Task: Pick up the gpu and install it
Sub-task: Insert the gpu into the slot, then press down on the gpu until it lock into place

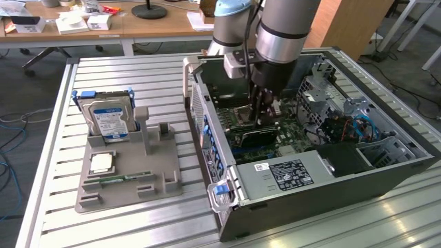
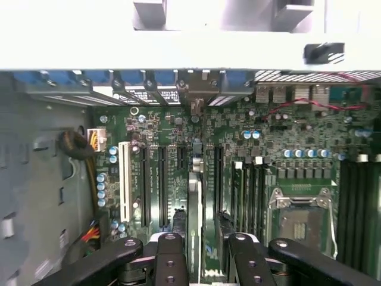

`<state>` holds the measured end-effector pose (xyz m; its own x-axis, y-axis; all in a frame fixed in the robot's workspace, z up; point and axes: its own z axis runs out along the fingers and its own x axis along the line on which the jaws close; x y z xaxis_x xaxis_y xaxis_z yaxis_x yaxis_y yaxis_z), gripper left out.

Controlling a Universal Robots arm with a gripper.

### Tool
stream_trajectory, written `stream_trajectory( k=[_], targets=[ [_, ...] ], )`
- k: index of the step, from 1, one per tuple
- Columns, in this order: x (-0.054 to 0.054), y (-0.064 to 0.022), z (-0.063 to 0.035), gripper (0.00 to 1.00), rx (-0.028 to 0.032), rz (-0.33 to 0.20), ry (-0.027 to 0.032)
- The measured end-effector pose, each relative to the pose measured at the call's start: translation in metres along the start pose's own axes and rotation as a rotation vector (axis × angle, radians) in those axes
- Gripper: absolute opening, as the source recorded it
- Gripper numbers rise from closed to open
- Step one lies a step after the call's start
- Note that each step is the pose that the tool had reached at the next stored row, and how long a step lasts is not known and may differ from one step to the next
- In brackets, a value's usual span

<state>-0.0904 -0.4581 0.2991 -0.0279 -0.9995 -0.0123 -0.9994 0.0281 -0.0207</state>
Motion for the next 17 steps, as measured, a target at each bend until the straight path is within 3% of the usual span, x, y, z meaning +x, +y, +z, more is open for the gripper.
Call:
stream_trajectory(
  k=[10,17],
  targets=[
    [-0.001,-0.0007,-0.0335,0.34,0.0003,0.000,0.0000],
    [-0.001,-0.0007,-0.0354,0.34,0.0003,0.000,0.0000]
  ],
)
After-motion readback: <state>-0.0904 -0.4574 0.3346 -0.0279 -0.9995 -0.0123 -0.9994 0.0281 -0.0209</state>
